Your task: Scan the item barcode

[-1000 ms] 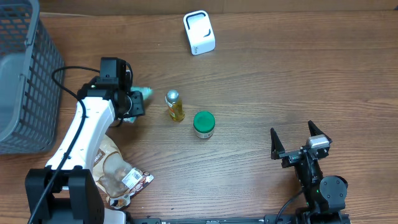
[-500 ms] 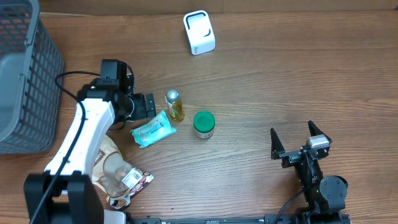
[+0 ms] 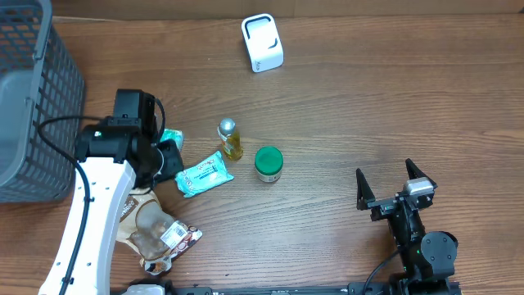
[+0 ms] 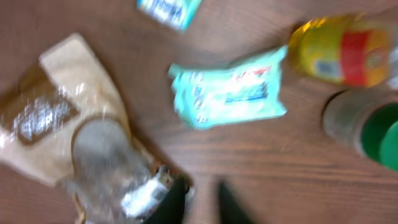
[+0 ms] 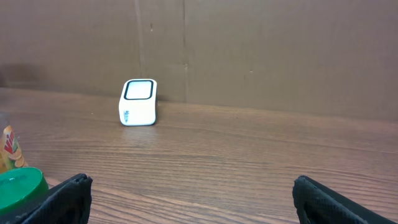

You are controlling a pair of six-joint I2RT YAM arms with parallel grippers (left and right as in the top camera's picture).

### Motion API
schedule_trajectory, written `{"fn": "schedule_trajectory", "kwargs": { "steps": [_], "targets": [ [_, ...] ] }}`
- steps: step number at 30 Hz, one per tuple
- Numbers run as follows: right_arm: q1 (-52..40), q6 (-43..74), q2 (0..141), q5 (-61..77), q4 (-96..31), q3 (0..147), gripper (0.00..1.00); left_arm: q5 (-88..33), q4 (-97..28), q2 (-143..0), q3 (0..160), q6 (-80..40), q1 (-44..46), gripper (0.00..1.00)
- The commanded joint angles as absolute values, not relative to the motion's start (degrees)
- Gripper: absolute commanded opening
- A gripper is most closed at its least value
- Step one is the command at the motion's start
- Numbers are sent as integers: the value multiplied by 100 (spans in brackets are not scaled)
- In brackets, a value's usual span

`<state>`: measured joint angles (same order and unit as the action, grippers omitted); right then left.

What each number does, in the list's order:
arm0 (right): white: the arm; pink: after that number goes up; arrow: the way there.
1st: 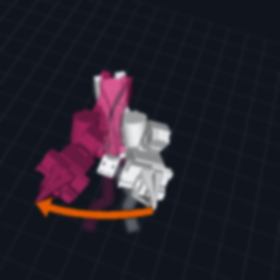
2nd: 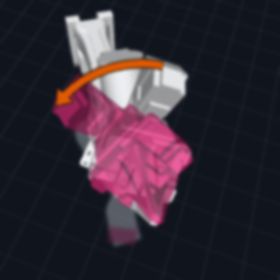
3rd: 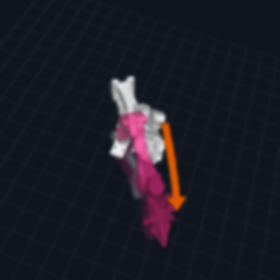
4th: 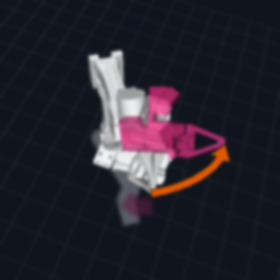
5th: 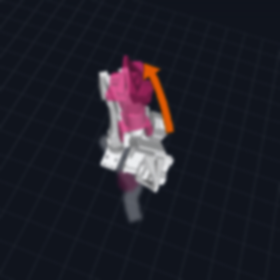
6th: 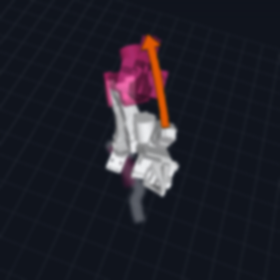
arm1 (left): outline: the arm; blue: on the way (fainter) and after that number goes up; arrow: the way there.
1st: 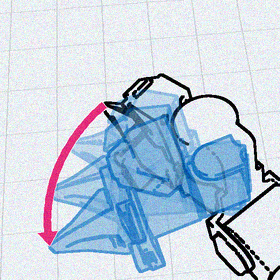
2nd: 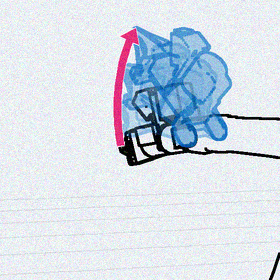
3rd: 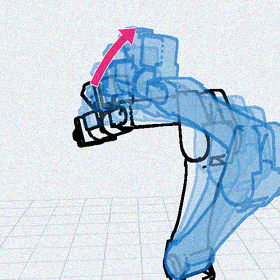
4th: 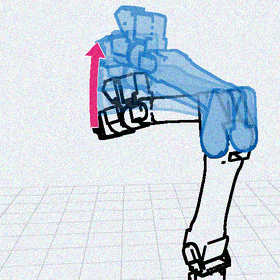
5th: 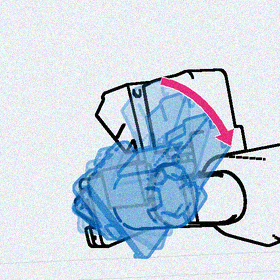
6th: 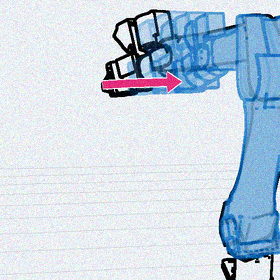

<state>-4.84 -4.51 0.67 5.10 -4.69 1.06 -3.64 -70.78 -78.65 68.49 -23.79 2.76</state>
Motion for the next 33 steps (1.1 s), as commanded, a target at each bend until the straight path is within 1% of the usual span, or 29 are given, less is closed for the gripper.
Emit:
{"fn": "schedule_trajectory", "kwargs": {
  "steps": [1,3,8,11,13,15,21,26,27,28,29,31,33],
  "targets": [
    [-447,-475,25,480,-443,47,100,-294,-7181,-7874,6514,-2740,292,4],
    [-447,-475,25,480,-443,47,100,-255,-7175,-7874,6228,-2923,292,5],
    [-447,-475,25,480,-443,47,100,368,-7155,-7874,5502,-4713,292,4],
    [-447,-475,25,480,-443,47,100,720,-7150,-7874,5177,-5592,292,4],
    [-447,-475,25,480,-443,47,100,972,-7105,-7874,5037,-5964,292,4],
    [-447,-475,25,480,-443,47,100,1155,-6803,-7874,4834,-6252,292,5],
    [-447,-475,25,480,-443,47,100,1024,-5572,-7874,4040,-6309,292,9],
    [-447,-475,25,480,-443,47,100,1046,-4851,-7874,3527,-6305,292,9],
    [-447,-475,25,480,-443,47,100,1046,-4724,-7874,3487,-6263,292,11],
    [-447,-475,25,480,-443,47,100,1050,-4639,-7874,3485,-6163,292,11],
    [-447,-475,25,480,-443,47,100,1039,-4272,-7874,3487,-5612,292,13],
    [-447,-475,25,480,-443,47,100,1013,-3920,-7874,3487,-5063,292,12],
    [-447,-475,25,480,-443,47,100,880,-3533,-7874,3487,-4567,292,5]
  ]
}}
